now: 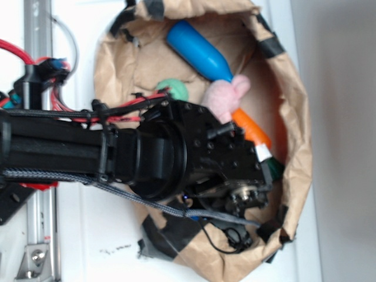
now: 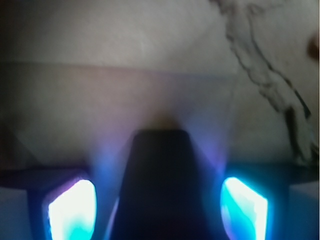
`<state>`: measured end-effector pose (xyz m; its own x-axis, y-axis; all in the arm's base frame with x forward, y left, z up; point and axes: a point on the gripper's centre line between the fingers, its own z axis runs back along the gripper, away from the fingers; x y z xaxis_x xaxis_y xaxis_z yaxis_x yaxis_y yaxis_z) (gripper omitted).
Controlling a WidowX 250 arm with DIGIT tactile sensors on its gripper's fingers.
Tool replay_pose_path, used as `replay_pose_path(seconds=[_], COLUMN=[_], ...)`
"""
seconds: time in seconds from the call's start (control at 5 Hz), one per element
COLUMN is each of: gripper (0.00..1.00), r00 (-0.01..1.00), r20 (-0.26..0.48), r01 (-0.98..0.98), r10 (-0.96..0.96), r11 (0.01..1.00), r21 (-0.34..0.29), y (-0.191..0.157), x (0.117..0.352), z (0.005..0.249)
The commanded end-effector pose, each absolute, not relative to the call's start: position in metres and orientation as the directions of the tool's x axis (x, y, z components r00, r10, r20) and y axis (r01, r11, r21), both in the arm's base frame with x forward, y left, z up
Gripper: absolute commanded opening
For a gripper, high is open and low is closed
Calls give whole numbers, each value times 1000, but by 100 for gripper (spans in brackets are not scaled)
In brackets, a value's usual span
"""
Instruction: Grab the black box.
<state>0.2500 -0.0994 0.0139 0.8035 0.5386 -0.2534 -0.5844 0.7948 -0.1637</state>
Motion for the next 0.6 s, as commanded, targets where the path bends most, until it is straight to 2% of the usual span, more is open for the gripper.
replay_pose_path(seconds=[0.0,0.2,0.4], gripper=[100,0,0], r00=[832,831,850], r20=[-244,-215,-124], r01=[-549,-548,-527], r10=[499,513,512], r11=[806,822,832], r21=[-222,-157,-174], y=[-106,-91,-50], x=[259,257,254], z=[-3,10,42])
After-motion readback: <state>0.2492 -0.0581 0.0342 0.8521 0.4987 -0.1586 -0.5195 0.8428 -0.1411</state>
